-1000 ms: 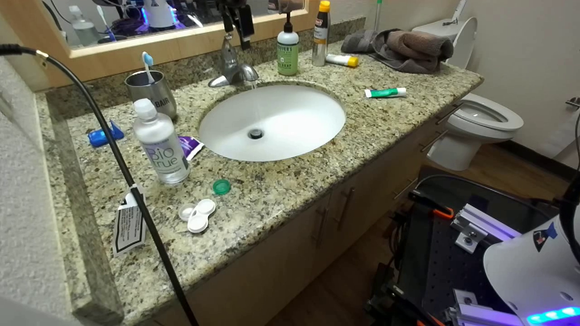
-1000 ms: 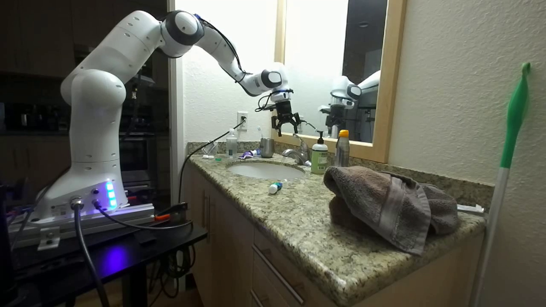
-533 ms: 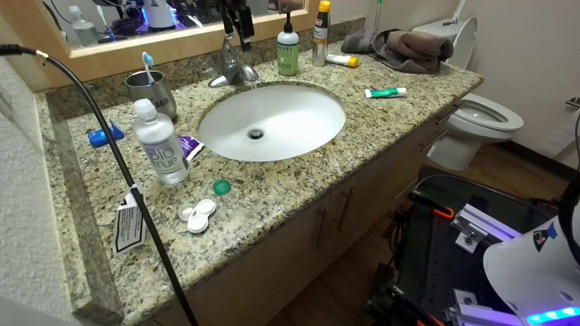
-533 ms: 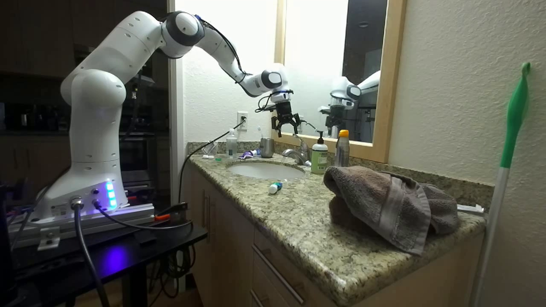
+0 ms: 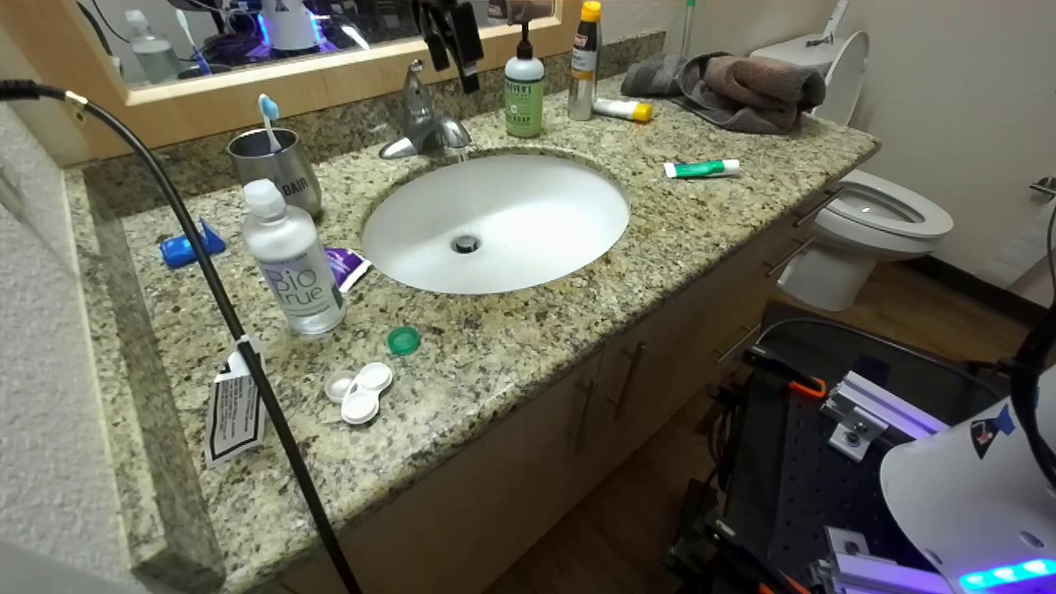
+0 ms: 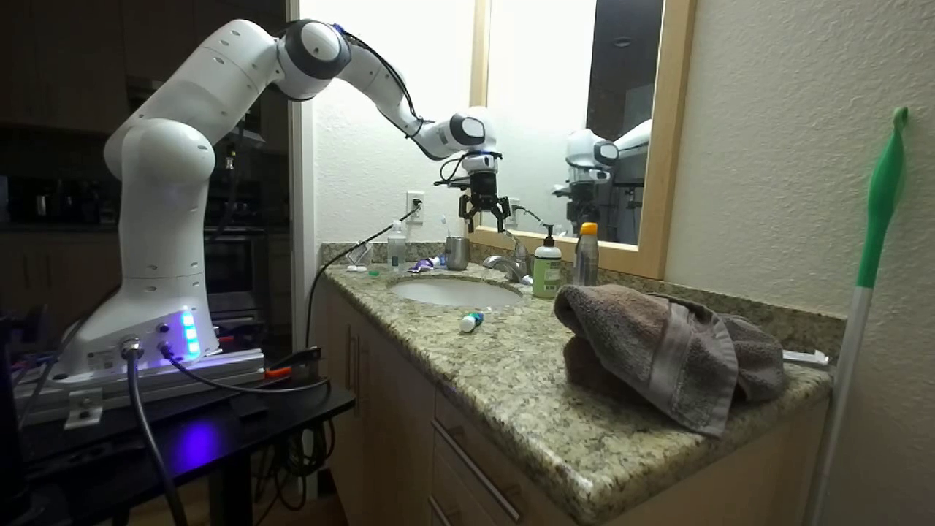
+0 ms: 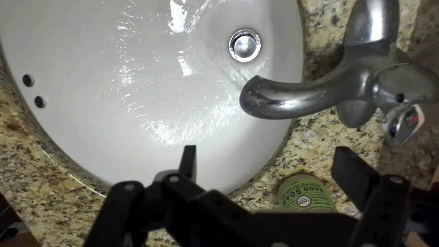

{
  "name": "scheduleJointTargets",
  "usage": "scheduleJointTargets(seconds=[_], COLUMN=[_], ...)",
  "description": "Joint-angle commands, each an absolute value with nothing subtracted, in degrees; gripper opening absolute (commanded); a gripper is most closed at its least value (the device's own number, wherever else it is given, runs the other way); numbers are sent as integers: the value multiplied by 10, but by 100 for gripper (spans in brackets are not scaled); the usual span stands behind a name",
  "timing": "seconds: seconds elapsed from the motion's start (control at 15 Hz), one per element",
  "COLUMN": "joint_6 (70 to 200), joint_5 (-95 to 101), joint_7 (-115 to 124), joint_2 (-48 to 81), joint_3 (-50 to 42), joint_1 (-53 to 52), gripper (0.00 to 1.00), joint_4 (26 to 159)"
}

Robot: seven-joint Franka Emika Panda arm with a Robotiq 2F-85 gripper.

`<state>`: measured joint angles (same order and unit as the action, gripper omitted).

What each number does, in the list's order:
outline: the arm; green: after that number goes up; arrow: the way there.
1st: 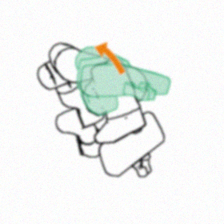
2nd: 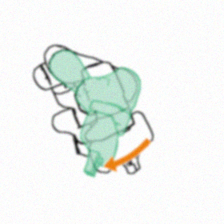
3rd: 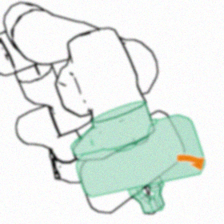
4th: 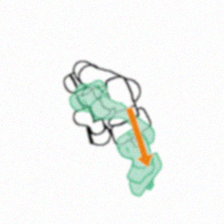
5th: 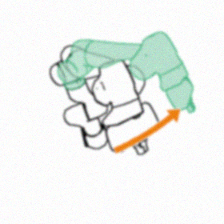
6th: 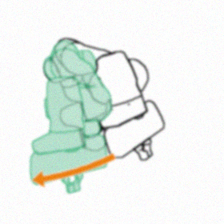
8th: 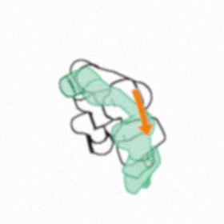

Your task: Close the tap

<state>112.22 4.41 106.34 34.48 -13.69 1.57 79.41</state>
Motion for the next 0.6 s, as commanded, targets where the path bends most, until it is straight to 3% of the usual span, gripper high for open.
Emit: scheduleJointTargets(seconds=[0.0, 0.53], joint_6=[1120, 1170], joint_5=[48, 66], joint_7=[1066, 1067], joint_2=[347, 340], joint_3=[-130, -126], joint_1=[24, 7], gripper=[100, 100], joint_4=[792, 788])
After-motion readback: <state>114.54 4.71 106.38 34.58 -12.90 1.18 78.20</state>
